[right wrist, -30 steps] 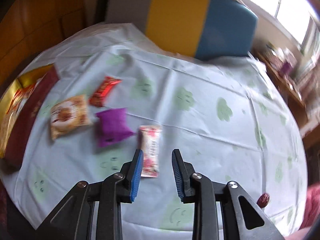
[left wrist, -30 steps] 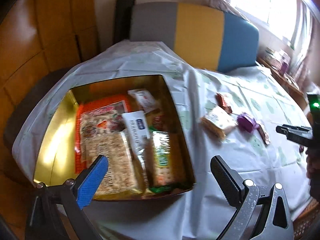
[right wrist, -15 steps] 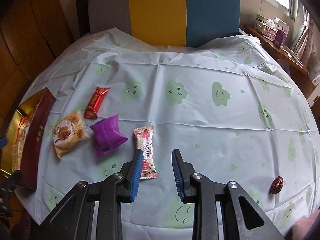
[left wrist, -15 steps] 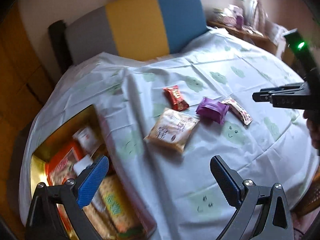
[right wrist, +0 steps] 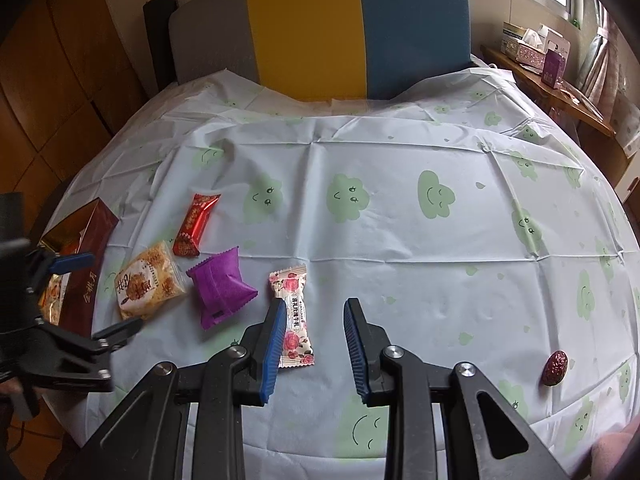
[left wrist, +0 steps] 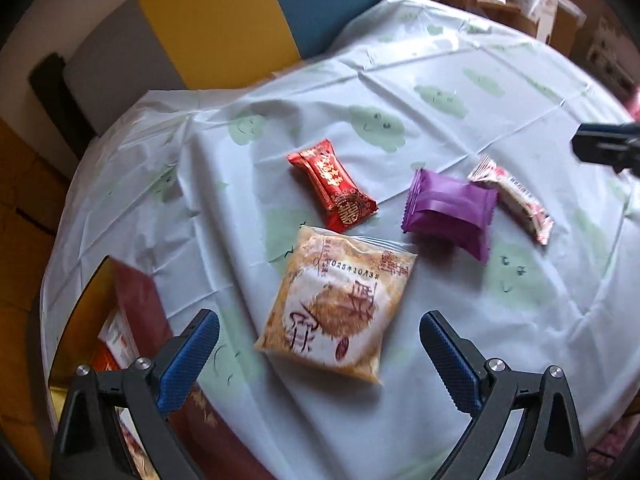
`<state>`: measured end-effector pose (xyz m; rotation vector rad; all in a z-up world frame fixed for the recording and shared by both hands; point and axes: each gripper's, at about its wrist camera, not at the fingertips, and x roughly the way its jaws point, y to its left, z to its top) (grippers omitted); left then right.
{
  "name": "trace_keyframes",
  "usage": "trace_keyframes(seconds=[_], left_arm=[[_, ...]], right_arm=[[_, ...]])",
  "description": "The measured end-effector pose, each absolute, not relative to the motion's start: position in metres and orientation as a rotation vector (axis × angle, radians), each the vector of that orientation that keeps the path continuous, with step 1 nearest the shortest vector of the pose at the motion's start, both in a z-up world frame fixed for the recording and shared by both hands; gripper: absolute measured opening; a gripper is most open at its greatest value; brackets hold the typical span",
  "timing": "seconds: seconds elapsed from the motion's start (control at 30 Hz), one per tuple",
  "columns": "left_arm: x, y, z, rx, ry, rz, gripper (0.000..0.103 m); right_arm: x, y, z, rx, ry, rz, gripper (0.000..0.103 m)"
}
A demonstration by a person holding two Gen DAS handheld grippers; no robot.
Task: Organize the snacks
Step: 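Move both grippers back over the remaining snacks on the table, then lower the left gripper onto the pastry bag and close it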
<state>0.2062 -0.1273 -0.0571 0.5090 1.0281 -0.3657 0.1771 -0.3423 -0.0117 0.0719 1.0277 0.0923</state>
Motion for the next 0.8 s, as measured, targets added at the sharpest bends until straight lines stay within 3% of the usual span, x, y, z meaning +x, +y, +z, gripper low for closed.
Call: trace_keyframes(seconds=[0.13, 0.23, 0.27, 0.3, 0.37, 0.8], left_arm=[[0.216, -0.134, -0.067, 0.524, 1.045, -0.372, 0.101], [0.225, -0.134, -0.074, 0.507, 1.068, -0.376, 0.091], [0.226, -0.133, -0.075, 0.483, 1.074, -0.383, 0.086], [0.228, -0.131, -0.074, 0.445, 1.082, -0.400, 0.071], [0.228, -0.128, -0.073, 0.397, 1.093, -0.414, 0.062], [0.127, -0.124, -0.058, 0.298, 0.964, -0.312, 0.062]], right_arm=[[0.178, -0.346, -0.010, 0.095, 1.024, 0.085, 0.030], [0.178, -0.346, -0.010, 0.098, 1.024, 0.087, 0.030], [0.178, -0.346, -0.010, 0.096, 1.024, 0.087, 0.030], [0.178, -0.345, -0.010, 0.094, 1.024, 0.088, 0.030], [0.178, -0.344, -0.011, 0.089, 1.026, 0.088, 0.030], [0.178, -0.347, -0.016, 0.084, 1.038, 0.054, 0.030]])
